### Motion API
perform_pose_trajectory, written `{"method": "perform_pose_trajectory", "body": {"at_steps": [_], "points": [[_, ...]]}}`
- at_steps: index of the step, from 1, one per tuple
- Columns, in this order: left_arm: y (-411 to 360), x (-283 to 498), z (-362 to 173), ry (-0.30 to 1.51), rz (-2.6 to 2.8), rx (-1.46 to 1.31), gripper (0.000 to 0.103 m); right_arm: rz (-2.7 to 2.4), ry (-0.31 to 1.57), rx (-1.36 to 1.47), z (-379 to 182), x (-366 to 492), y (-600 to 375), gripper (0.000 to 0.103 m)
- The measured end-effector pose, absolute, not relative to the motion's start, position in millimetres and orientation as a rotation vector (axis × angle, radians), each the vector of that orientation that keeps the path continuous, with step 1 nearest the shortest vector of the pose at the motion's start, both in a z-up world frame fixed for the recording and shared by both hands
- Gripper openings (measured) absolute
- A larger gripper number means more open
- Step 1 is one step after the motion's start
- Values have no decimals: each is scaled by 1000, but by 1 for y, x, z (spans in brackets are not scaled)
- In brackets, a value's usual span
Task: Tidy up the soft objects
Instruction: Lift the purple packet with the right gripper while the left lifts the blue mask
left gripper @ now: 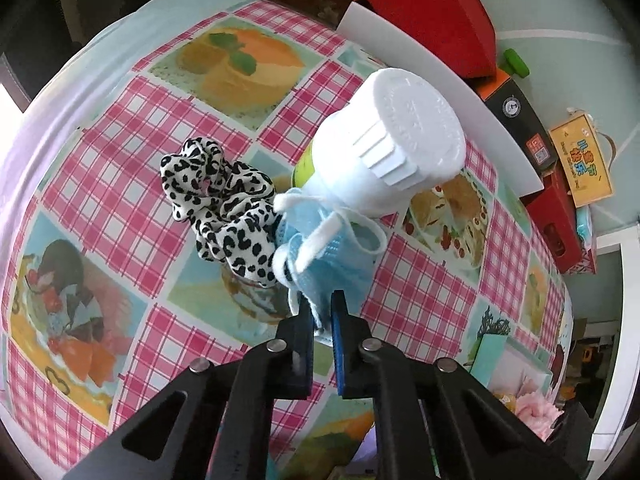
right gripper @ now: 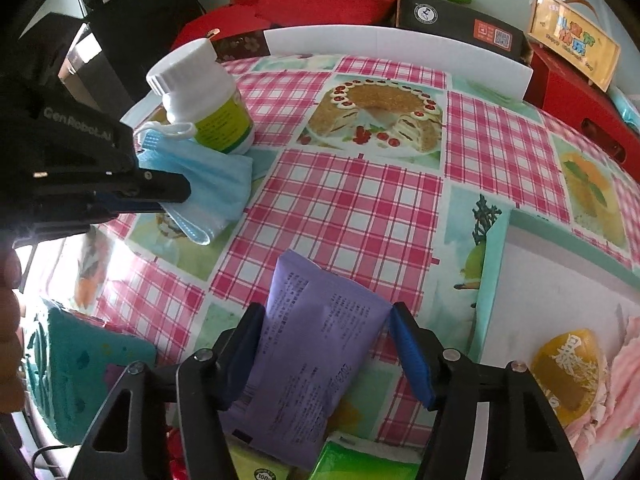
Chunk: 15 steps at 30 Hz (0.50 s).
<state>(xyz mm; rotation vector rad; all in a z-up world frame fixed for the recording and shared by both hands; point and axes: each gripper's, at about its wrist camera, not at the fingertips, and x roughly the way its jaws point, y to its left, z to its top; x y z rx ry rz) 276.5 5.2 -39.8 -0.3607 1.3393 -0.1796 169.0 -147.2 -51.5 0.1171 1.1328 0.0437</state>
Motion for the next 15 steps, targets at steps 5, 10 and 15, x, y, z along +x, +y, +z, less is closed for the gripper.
{"method": "perform_pose_trajectory", "body": {"at_steps": [5, 10, 15], "points": [[14, 262, -28, 1277, -183, -403, 5, 53, 1133, 143, -51, 170, -150, 65], [17, 240, -12, 1195, -192, -457, 5, 72, 1120, 194, -47, 167, -154, 65], [10, 223, -3, 1134, -201, -490, 5, 84, 1095, 235, -38, 161, -162, 65]]}}
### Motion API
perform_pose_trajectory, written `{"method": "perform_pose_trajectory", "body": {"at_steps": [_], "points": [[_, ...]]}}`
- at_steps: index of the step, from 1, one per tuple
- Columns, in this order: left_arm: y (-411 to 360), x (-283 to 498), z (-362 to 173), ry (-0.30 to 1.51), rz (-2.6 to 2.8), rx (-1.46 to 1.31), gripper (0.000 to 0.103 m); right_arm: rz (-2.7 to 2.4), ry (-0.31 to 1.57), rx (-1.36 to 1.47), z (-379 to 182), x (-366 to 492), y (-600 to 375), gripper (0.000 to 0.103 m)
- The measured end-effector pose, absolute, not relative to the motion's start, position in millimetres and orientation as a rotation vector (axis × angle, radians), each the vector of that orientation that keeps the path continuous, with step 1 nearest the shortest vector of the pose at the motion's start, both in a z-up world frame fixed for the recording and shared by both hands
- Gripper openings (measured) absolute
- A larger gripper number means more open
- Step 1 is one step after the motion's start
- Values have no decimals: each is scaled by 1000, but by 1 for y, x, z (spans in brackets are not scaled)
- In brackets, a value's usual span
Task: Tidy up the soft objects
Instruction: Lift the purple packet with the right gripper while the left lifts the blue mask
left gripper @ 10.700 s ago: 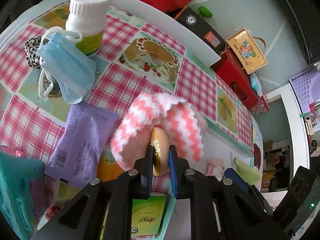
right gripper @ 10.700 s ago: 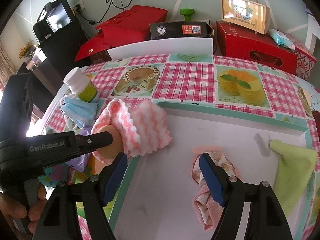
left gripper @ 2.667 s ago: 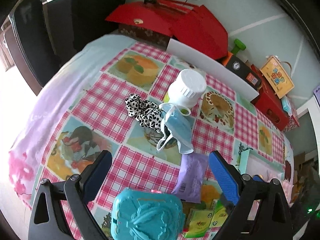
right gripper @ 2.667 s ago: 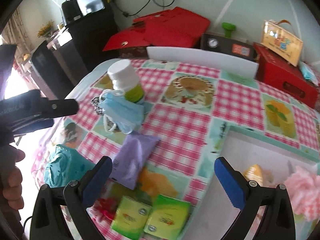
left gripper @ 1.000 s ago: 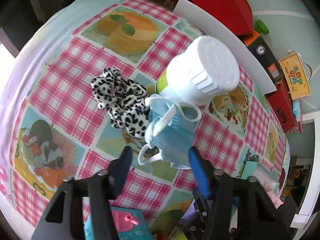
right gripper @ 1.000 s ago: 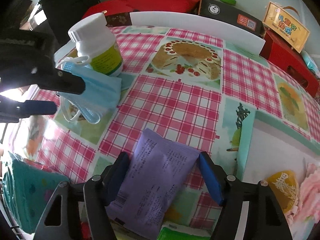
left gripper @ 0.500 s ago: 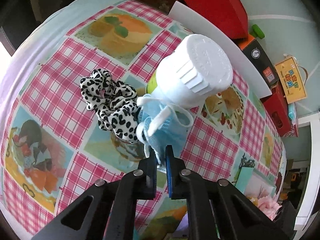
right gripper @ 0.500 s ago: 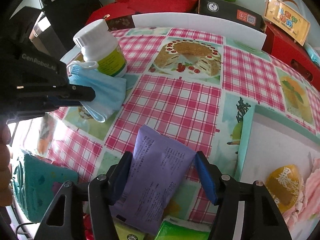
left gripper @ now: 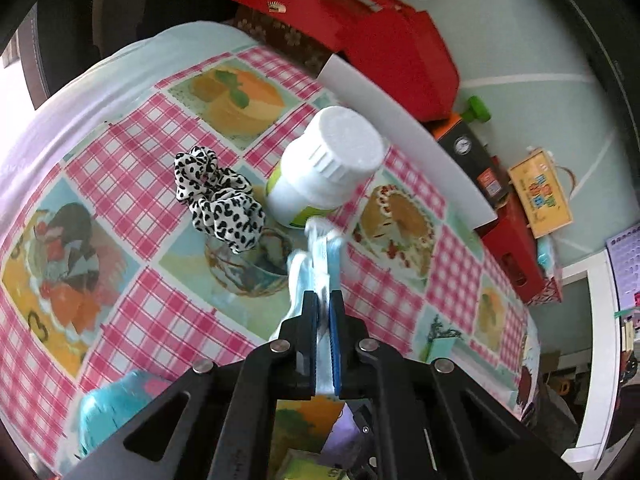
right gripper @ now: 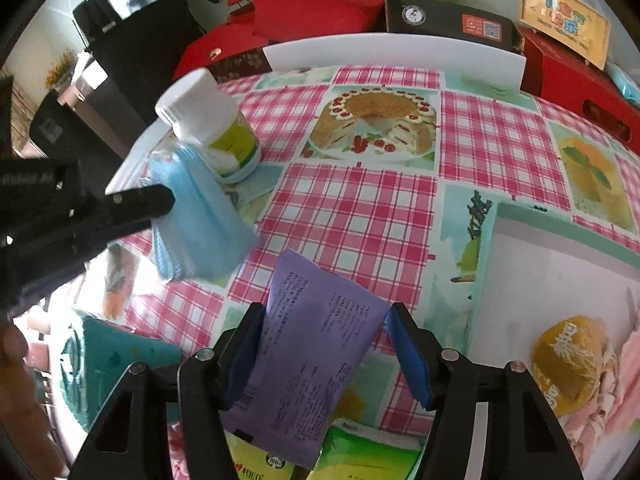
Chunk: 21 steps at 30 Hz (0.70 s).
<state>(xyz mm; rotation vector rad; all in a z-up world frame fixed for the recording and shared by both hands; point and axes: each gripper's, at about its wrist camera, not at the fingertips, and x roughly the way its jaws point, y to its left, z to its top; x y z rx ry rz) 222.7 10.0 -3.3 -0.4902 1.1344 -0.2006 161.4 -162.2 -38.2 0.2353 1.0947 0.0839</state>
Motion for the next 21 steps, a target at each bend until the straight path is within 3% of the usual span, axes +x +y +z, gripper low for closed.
{"method": "perform_pose_trajectory", "body": {"at_steps": [21], "points": [[12, 202, 42, 982, -273, -494, 3, 45, 935, 255, 18, 140, -189, 65]]}}
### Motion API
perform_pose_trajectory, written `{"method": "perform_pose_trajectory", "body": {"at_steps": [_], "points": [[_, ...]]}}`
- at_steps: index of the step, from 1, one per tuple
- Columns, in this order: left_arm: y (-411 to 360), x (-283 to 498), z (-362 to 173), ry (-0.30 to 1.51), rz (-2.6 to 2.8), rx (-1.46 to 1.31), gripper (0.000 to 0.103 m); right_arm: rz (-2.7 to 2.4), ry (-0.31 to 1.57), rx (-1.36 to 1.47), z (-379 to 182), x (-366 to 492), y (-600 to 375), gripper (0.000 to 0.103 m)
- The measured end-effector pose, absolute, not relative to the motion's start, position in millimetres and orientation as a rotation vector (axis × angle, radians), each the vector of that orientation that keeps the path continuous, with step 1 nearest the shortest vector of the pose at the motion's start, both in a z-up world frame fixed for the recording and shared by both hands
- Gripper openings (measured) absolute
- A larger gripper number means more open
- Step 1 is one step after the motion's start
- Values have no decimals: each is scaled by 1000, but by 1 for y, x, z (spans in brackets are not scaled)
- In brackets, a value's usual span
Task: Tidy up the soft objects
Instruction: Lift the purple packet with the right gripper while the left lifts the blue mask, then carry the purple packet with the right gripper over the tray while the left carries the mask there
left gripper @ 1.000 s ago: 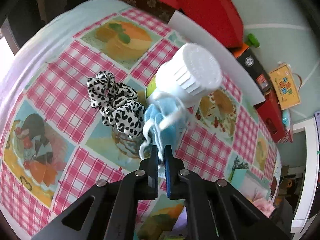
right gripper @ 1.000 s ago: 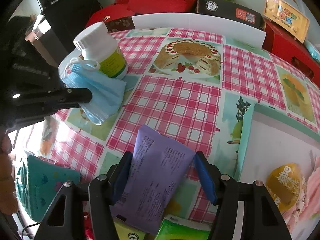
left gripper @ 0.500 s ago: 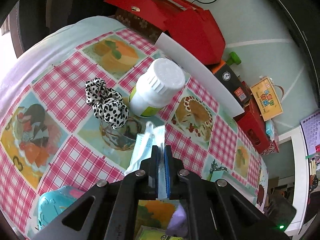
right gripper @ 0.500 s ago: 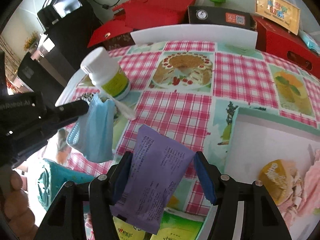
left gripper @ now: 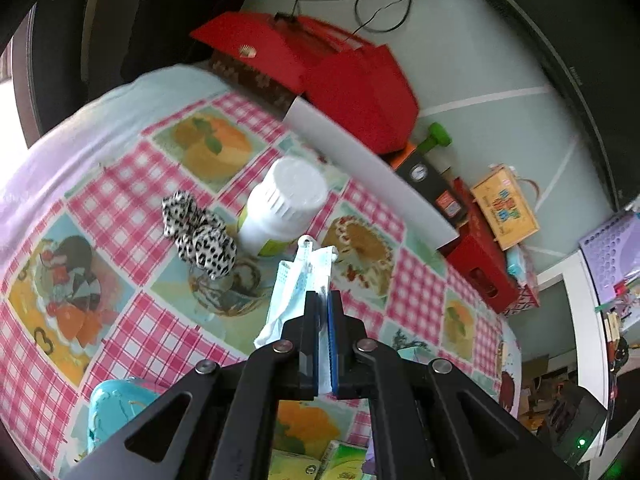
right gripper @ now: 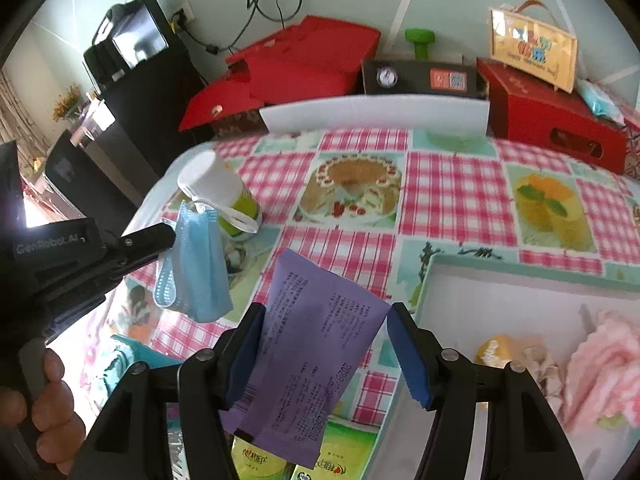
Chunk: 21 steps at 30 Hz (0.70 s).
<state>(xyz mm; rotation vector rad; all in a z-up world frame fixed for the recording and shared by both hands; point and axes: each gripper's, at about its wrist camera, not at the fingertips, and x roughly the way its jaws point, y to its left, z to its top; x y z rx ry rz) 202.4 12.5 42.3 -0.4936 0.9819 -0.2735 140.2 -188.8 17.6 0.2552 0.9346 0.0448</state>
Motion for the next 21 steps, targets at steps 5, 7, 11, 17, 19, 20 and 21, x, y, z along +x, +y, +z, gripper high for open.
{"method": "perform_pose_trajectory", "body": {"at_steps": [5, 7, 11, 17, 19, 20, 21], "points": [[9, 193, 68, 914, -323, -482, 3, 23, 874, 257, 38, 127, -200, 65], [5, 189, 74, 896, -343, -471, 3, 8, 848, 261, 46, 122, -208, 65], [-10, 180, 88, 867, -408, -447, 3, -38, 807, 272, 60, 109, -229, 65], [-43, 167, 101, 851, -508, -385, 3, -142, 767, 292, 75, 83, -272, 65], [-54, 163, 102, 859, -543, -370, 3, -185, 754, 311, 78, 72, -290, 65], [-63, 160, 101, 866, -564, -357, 3, -205, 749, 319, 79, 68, -297, 65], [-69, 158, 101, 873, -580, -345, 3, -227, 745, 327, 80, 63, -305, 65]]}}
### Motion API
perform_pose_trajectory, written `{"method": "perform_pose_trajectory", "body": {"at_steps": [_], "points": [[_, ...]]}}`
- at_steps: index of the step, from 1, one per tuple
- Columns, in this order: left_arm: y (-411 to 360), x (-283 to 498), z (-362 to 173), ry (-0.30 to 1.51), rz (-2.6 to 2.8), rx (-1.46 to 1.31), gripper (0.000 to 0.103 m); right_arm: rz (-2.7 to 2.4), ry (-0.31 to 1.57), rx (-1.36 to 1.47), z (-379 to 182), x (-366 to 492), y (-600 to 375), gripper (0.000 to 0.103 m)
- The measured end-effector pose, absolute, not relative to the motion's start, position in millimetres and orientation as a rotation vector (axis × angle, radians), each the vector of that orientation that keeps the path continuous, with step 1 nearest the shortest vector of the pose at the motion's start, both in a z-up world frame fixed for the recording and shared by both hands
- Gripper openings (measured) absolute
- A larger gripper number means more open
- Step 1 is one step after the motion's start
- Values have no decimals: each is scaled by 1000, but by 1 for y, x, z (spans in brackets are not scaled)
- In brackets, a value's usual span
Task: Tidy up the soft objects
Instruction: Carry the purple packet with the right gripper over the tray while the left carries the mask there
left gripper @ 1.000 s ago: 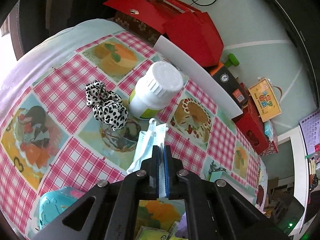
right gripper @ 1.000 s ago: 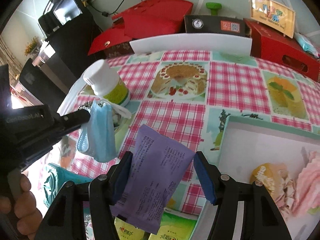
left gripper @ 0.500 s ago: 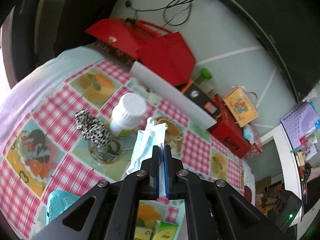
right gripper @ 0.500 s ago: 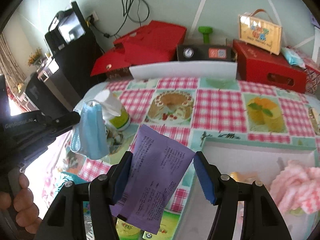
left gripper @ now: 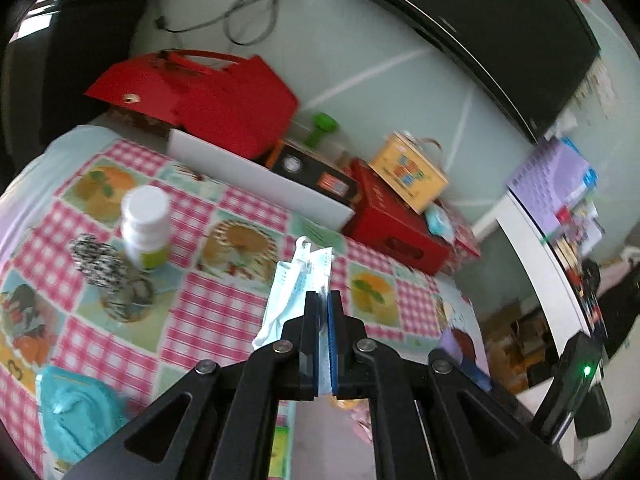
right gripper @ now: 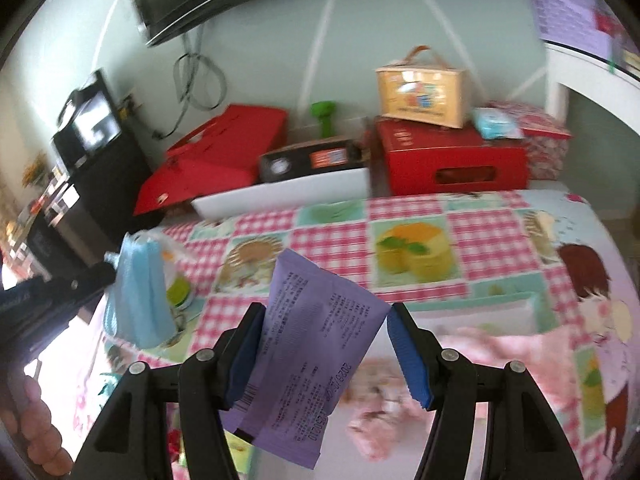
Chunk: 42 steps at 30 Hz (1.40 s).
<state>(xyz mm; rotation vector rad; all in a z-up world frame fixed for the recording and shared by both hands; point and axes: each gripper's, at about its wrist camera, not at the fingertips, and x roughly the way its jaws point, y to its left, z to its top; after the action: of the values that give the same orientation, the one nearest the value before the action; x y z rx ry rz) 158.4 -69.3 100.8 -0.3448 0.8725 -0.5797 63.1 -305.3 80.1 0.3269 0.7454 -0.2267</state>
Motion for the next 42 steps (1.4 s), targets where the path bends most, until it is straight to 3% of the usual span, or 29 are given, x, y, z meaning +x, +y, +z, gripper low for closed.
{"method": "perform_pose_trajectory", "body": {"at_steps": [20, 42], "points": [[-150, 138, 64, 999, -707, -203, 3, -401, 764, 410, 68, 28, -372, 65], [-168, 169, -37, 1276, -580, -147, 3, -339, 1047, 340, -19, 80, -350, 66]]}}
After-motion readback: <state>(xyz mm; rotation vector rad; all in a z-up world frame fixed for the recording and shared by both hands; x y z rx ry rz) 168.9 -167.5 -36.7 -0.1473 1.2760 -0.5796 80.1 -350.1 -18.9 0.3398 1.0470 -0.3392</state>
